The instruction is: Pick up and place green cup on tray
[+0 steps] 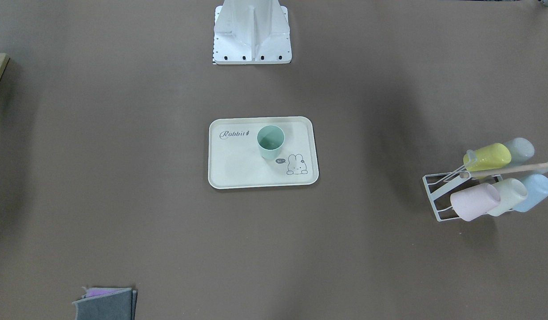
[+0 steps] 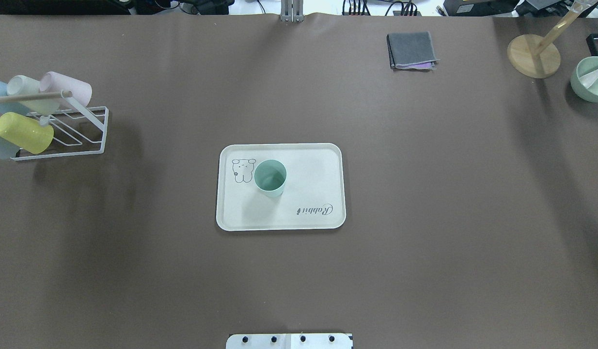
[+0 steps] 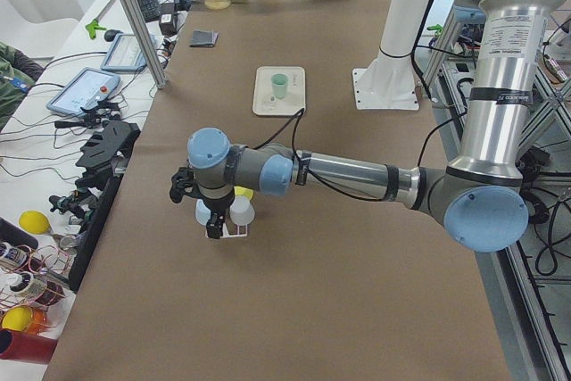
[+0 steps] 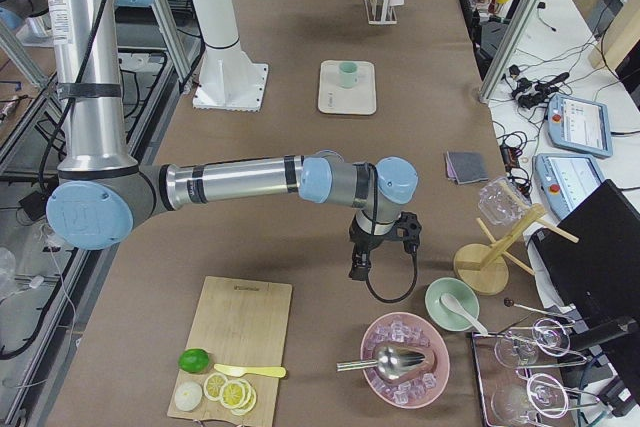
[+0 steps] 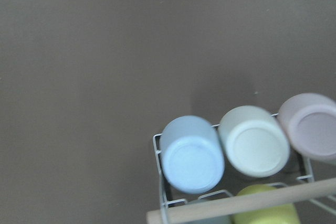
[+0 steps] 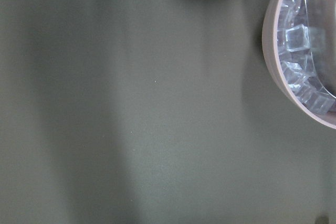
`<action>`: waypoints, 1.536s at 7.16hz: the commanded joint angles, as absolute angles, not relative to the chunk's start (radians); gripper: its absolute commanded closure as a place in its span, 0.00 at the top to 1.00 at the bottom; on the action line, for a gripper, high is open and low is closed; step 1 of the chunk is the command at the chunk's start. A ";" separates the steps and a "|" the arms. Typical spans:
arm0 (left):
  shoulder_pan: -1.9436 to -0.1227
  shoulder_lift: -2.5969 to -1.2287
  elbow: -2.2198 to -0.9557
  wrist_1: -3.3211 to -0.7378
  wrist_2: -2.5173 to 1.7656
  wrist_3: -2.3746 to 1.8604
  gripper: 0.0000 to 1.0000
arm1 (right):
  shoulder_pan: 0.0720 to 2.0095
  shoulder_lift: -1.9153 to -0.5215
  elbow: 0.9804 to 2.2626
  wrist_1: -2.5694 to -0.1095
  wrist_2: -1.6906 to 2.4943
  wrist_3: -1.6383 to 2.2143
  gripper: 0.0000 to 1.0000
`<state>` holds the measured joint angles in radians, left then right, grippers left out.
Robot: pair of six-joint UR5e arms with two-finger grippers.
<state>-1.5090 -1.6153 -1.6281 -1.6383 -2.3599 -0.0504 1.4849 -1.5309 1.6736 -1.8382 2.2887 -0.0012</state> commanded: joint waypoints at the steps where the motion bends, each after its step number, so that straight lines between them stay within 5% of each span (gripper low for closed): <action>1: -1.535 -1.478 -1.702 -1.644 -2.361 0.015 0.99 | 1.485 -1.531 1.675 -1.838 2.292 0.000 1.00; 11: -1.568 -1.462 -1.668 -1.646 -2.356 0.014 0.99 | 1.485 -1.528 1.681 -1.827 2.283 -0.002 1.00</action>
<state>-1.5705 -1.4587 -1.6805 -1.6456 -2.3552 0.0128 1.4849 -1.5280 1.6812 -1.8294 2.2846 -0.0015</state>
